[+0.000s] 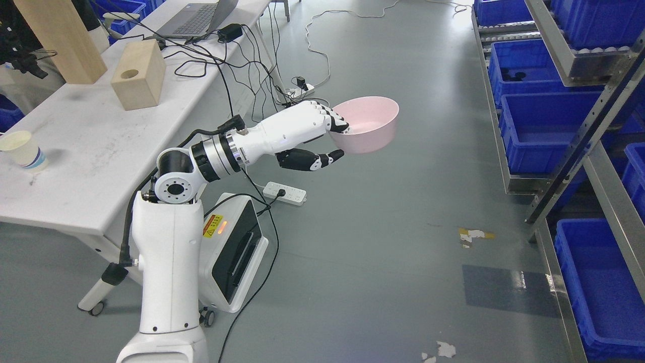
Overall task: Stack pink IKEA bowl on shelf middle layer
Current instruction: 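Hold the bowl raised in the left hand while driving to the other shelf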
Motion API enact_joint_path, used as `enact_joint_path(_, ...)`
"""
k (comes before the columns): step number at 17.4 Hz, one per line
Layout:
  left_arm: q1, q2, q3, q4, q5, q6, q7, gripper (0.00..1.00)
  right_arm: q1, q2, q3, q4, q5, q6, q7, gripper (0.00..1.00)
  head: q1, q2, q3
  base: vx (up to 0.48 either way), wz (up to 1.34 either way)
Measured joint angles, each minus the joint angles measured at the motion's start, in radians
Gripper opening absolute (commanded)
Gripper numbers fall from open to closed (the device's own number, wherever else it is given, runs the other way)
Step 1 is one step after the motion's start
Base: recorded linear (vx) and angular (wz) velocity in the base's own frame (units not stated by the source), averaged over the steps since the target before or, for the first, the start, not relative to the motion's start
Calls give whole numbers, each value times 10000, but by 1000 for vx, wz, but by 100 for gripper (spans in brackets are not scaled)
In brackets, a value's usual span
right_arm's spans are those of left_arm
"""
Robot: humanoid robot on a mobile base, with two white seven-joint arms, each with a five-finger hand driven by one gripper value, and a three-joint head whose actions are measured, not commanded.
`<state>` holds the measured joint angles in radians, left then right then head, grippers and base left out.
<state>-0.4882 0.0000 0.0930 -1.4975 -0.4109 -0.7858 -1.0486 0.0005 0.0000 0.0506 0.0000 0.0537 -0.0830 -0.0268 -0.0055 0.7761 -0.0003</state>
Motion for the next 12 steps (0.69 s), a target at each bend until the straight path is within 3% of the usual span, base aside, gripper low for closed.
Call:
enact_joint_path(8, -889, 0, -103, 54, -10, 0, -16, 2, -13, 0, 0, 0, 0, -1, 0, 100, 0, 0, 0, 133, -171)
enact_joint_path(12, -1183, 0, -242, 90, -10, 0, -16, 2, -8, 0, 0, 0, 0, -1, 0, 100, 0, 1, 0, 35, -575)
